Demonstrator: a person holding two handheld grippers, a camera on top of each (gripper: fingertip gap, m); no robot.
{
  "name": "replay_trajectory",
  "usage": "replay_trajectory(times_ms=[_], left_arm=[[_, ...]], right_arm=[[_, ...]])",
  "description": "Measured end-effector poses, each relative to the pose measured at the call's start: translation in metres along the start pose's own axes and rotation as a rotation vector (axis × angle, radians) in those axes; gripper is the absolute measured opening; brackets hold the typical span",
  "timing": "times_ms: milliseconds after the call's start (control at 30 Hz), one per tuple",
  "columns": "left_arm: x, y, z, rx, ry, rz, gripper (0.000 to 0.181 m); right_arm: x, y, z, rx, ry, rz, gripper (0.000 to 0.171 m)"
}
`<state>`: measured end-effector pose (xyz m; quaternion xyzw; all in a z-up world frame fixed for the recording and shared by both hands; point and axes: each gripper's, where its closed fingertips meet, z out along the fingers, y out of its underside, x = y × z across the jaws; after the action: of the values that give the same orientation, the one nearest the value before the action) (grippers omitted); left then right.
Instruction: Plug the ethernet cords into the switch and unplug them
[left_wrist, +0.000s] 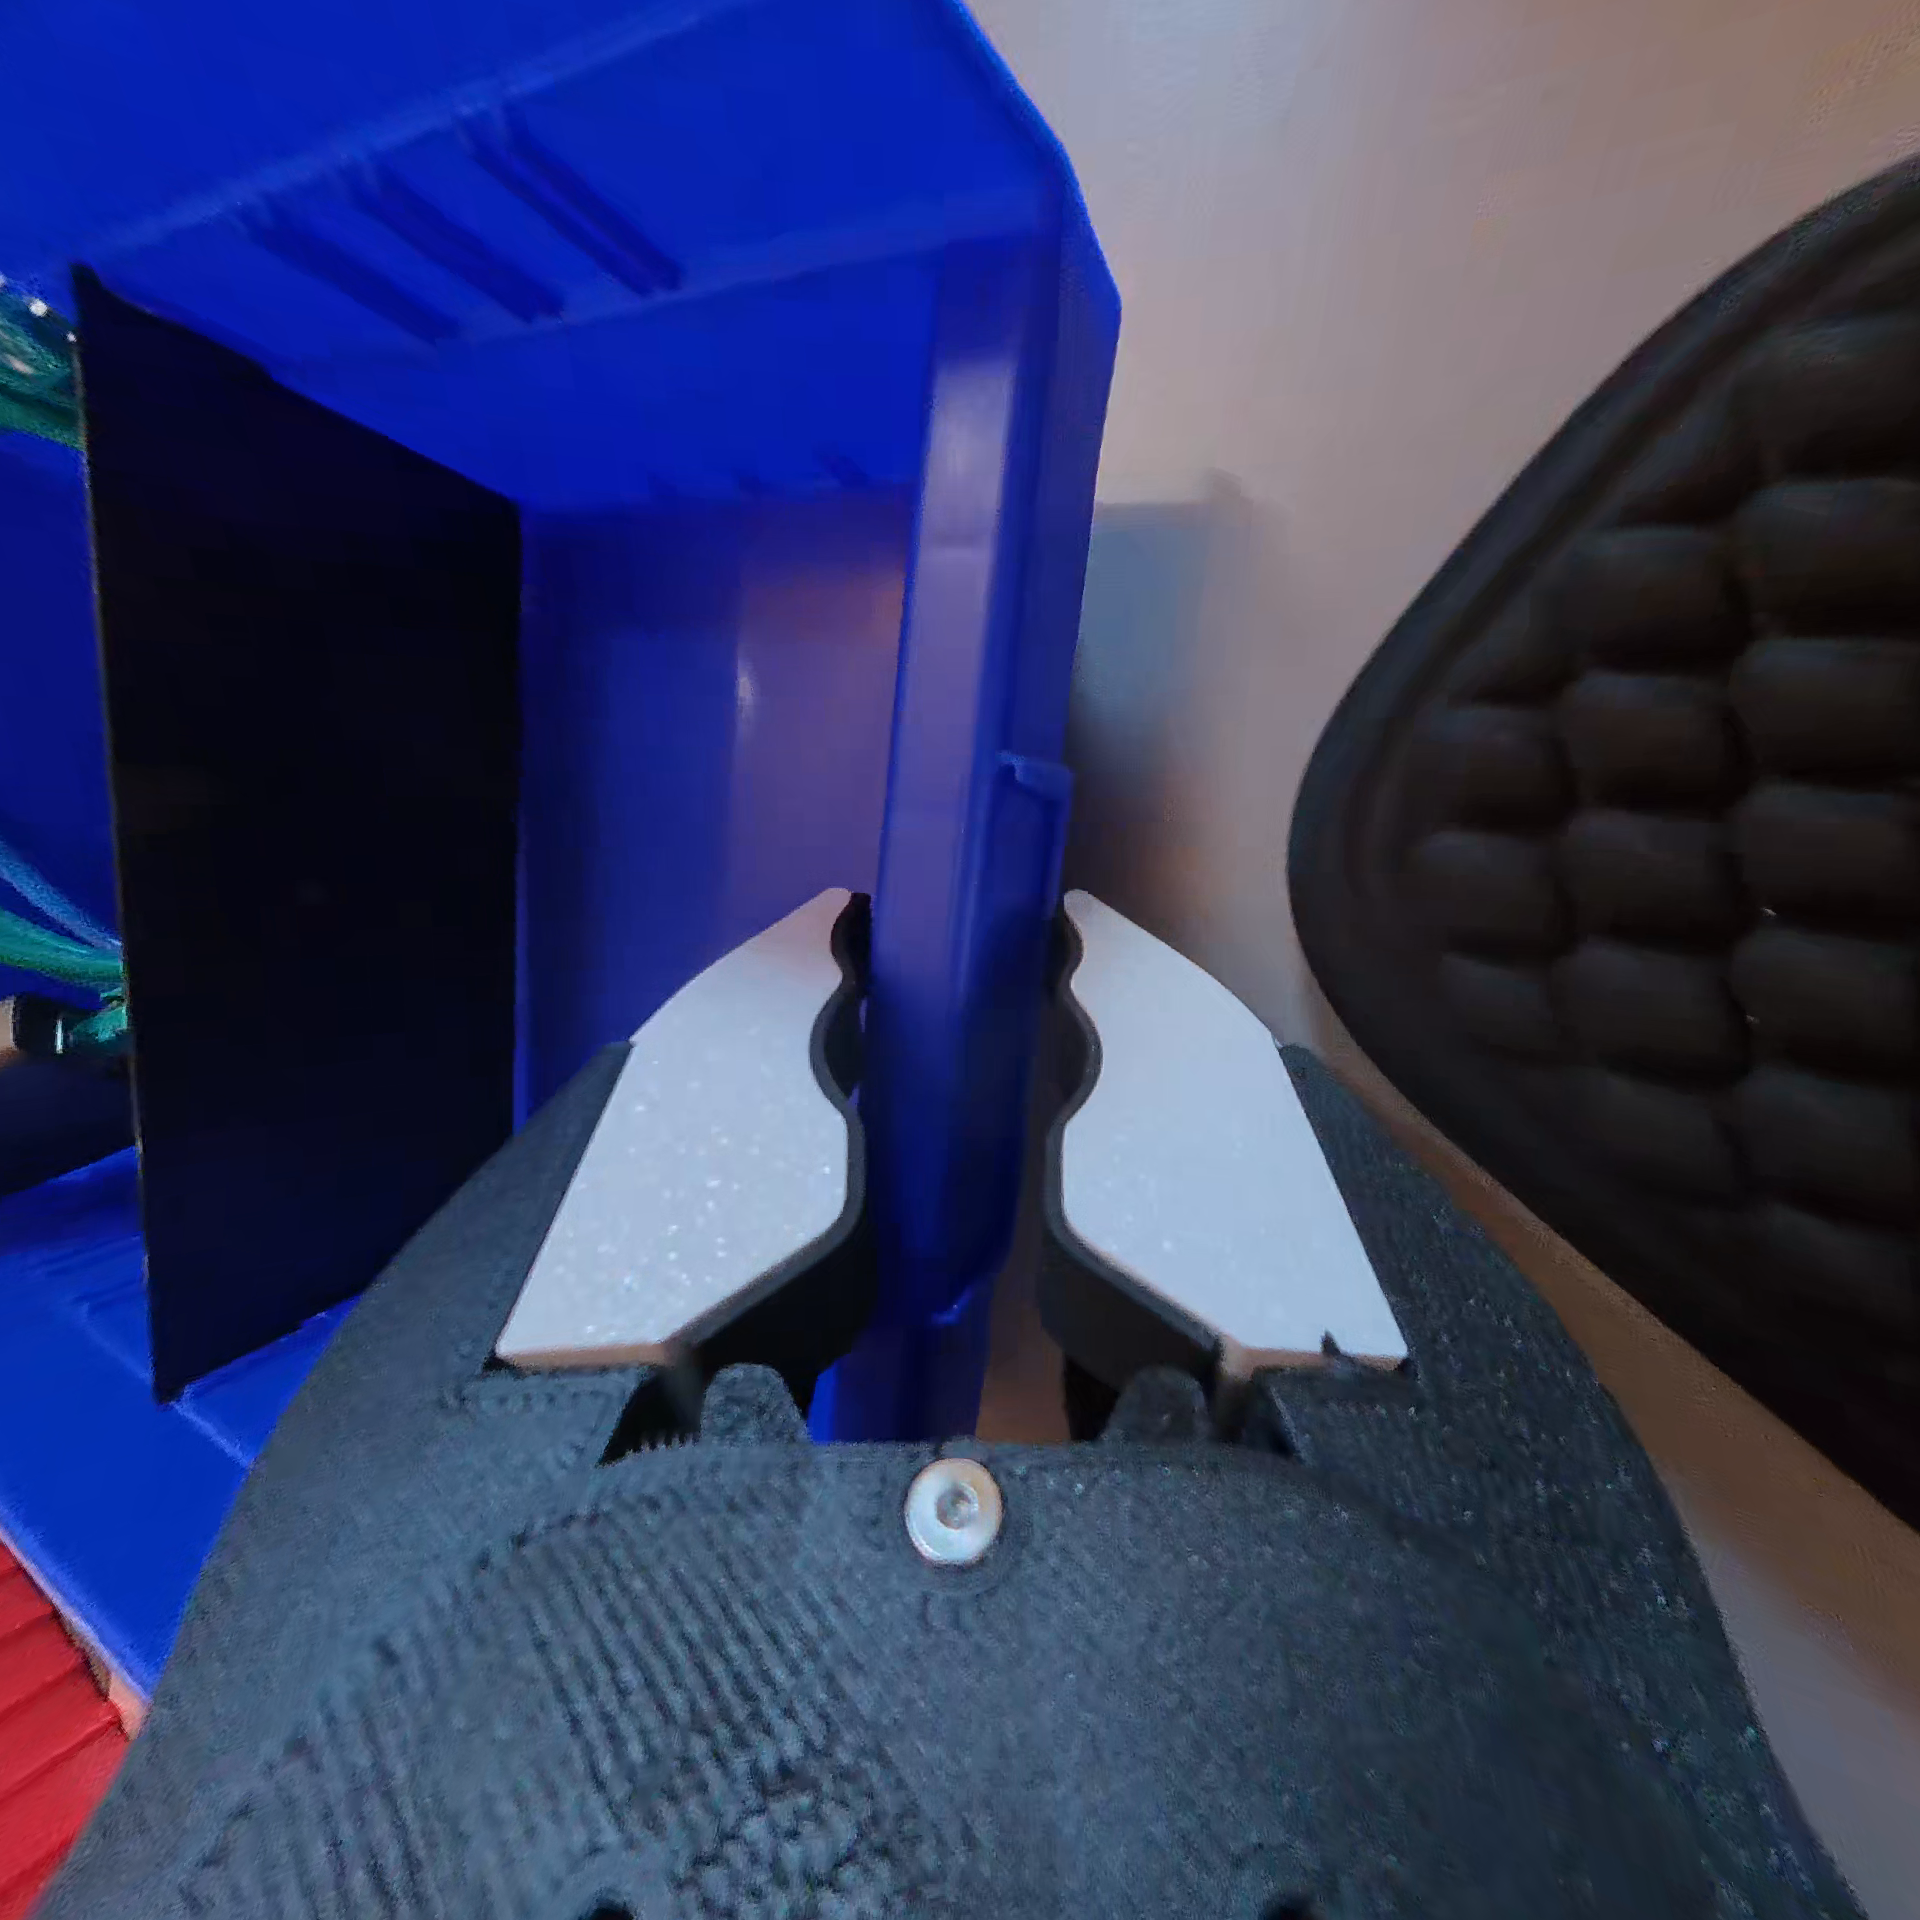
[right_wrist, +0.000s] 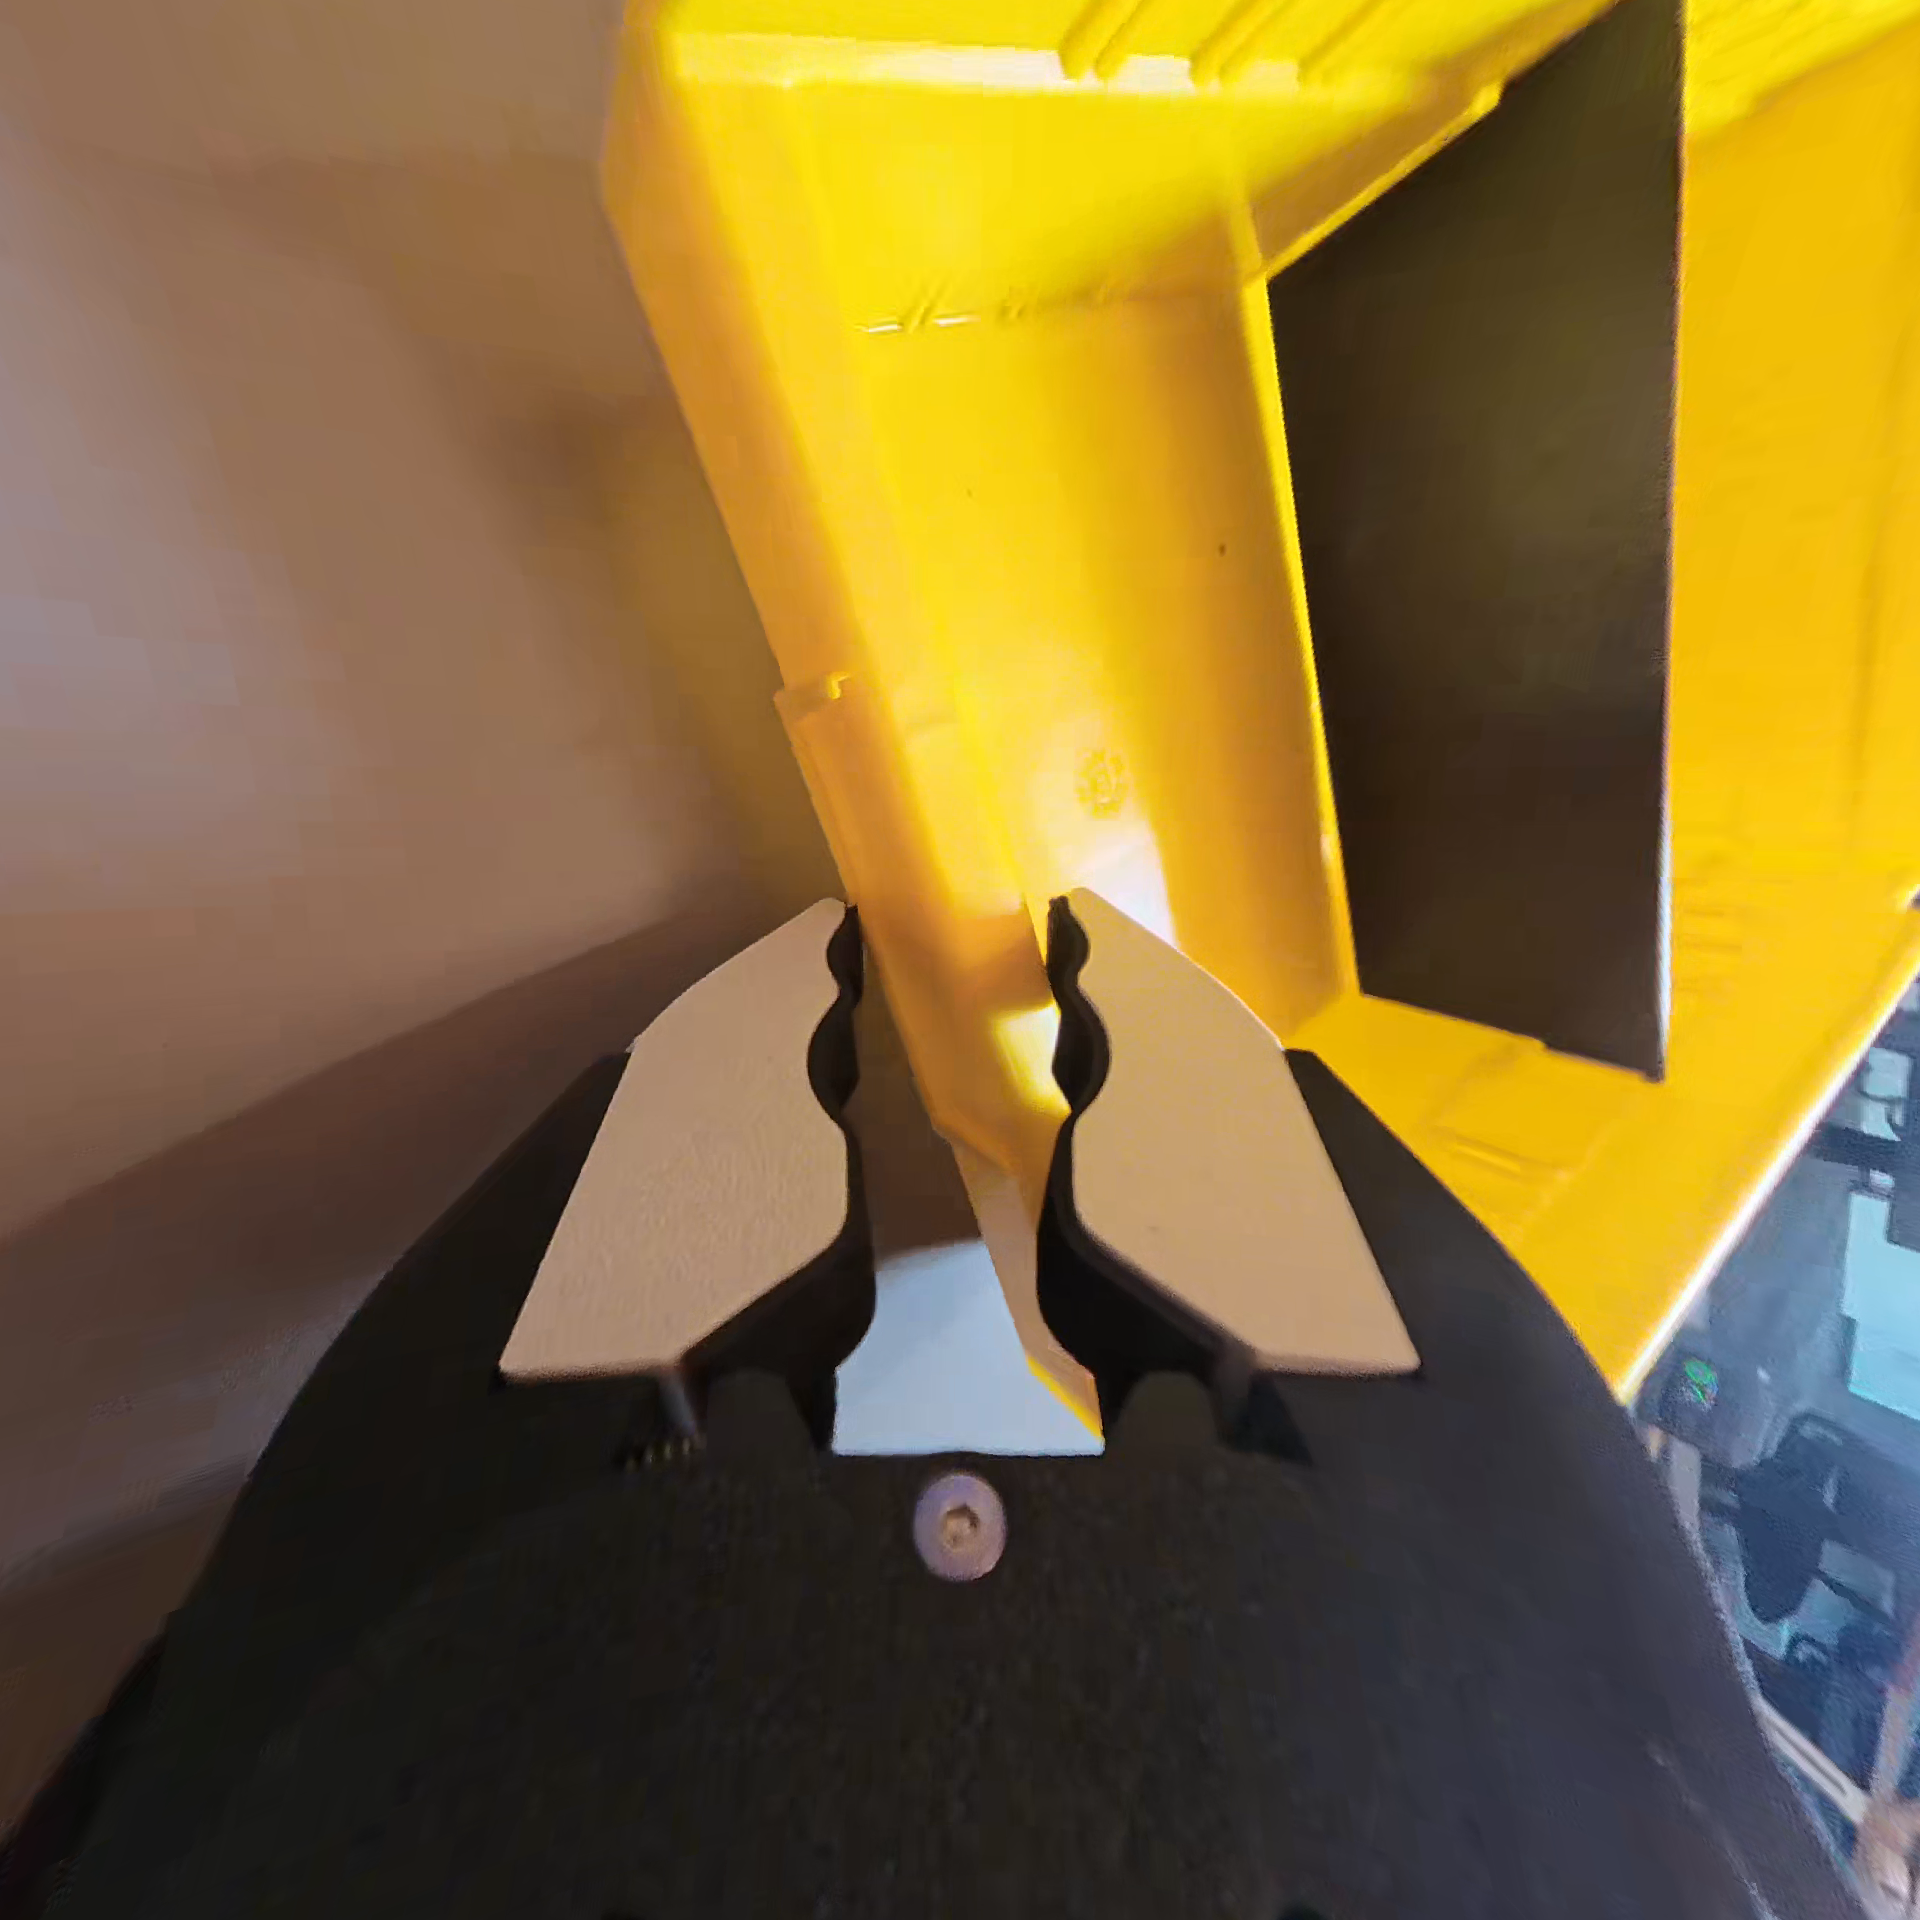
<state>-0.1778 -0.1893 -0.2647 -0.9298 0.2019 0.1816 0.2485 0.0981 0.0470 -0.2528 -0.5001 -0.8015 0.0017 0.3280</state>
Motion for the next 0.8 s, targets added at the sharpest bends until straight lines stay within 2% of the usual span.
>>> replay_trajectory(times_ms=[167,500,667,800], left_arm=[[-0.013,-0.002,0.008,0.008,-0.022,0.01,0.033],[-0.058,-0.001,0.03,0.007,-0.08,0.008,0.032],[-0.078,-0.005,0.041,0.001,-0.142,-0.018,0.034],[-0.092,-0.003,0.043,-0.022,-0.22,-0.033,0.037]], right_arm=[[0.039,0.044,0.006,-0.06,0.094,0.0,0.032],[0.152,0.105,0.055,-0.154,0.21,-0.069,0.033],[0.16,0.101,0.058,-0.139,0.239,0.026,0.034],[0.148,0.066,0.031,0.045,0.242,0.199,0.04]])
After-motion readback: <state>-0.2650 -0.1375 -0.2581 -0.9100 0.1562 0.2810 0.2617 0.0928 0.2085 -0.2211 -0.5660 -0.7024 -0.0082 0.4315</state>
